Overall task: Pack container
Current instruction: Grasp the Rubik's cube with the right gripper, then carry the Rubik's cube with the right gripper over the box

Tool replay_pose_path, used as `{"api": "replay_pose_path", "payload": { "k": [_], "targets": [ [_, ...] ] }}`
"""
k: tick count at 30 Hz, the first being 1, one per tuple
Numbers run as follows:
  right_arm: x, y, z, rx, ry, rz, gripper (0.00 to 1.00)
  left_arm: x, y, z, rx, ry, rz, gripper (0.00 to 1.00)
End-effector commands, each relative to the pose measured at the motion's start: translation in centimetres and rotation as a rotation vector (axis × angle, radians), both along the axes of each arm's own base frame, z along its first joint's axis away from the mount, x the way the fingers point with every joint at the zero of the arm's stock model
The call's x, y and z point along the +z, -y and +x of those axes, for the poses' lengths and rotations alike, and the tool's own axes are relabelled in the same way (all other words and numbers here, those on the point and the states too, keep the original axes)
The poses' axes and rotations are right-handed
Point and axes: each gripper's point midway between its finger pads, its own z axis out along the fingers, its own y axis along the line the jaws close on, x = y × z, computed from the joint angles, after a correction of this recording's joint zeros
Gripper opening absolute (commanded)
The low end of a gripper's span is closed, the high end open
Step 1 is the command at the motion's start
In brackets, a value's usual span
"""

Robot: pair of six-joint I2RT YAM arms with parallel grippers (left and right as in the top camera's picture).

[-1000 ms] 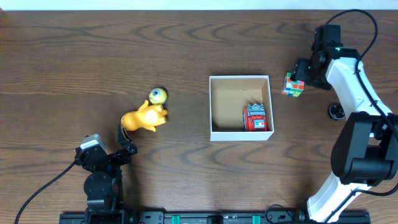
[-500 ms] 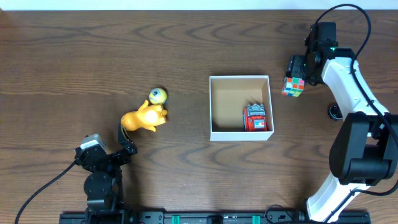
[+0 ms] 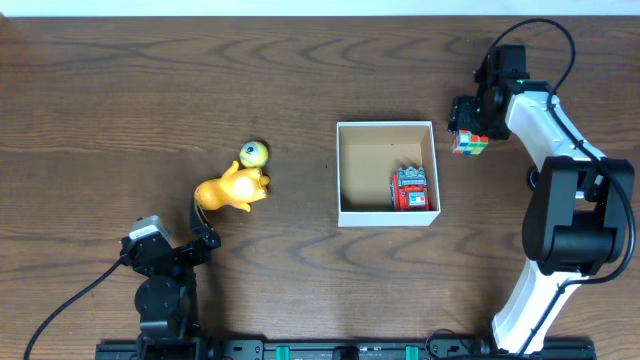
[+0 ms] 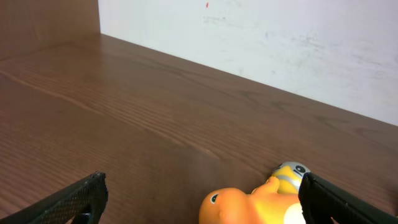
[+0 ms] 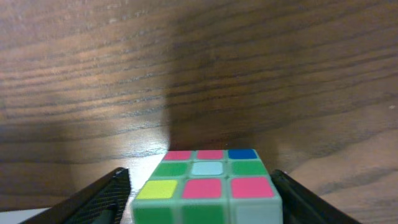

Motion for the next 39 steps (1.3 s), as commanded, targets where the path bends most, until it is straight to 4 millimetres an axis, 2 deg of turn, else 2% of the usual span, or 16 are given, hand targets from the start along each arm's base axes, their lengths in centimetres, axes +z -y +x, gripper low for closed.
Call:
{"api": "replay_pose_path", "payload": {
  "k": [1, 4, 8, 14, 15, 18, 21, 23, 25, 28, 34, 36, 39],
  "targets": [
    [-0.3, -0.5, -0.1, 0.025, -0.005, 0.011, 0.66, -1.4, -0.2, 0.0, 0.008, -0.035, 0.017, 0.98],
    [-0.3, -0.5, -0.1, 0.025, -0.006, 0.011, 0.64, -1.4, -0.2, 0.0, 0.008, -0.035, 0.017, 0.98],
    [-0.4, -0.6, -0.6, 0.025, -0.025, 0.012, 0.54, -1.4, -0.2, 0.0, 0.008, -0.035, 0.017, 0.98],
    [-0.5, -0.6, -1.0, 0.024, -0.041, 0.013, 0.52, -1.4, -0.2, 0.0, 0.008, -0.035, 0.017, 0.98],
    [-0.5, -0.6, -1.0, 0.024, -0.042, 0.013, 0.55, -1.4, -0.2, 0.0, 0.008, -0.035, 0.017, 0.98],
    [-0.6, -0.5, -1.1, 0.024, -0.048, 0.012, 0.76, -1.4, -0.2, 0.0, 0.008, -0.035, 0.017, 0.98],
    [-0.7, -0.5, -1.5, 0.043, -0.063, 0.007, 0.82, -1.4, -0.2, 0.0, 0.008, -0.035, 0.017, 0.98],
    [-0.8, -0.5, -1.8, 0.072, -0.073, -0.002, 0.82, -1.4, -0.2, 0.0, 0.008, -0.035, 0.017, 0.98],
    [-0.8, -0.5, -1.9, 0.096, -0.077, -0.009, 0.8, -1.4, -0.2, 0.0, 0.008, -0.035, 0.017, 0.98],
    [-0.8, -0.5, -1.9, 0.11, -0.079, -0.013, 0.72, -1.4, -0.2, 0.0, 0.008, -0.035, 0.017, 0.98],
    [-0.8, -0.6, -2.0, 0.109, -0.083, -0.012, 0.45, -1.4, -0.2, 0.0, 0.008, -0.035, 0.017, 0.98],
    [-0.7, -0.5, -2.1, 0.109, -0.085, -0.012, 0.43, -1.4, -0.2, 0.0, 0.008, -0.035, 0.017, 0.98],
    [0.5, -0.3, -1.3, 0.105, -0.054, -0.026, 0.41, -1.4, -0.2, 0.0, 0.008, -0.035, 0.017, 0.98]
  ]
}}
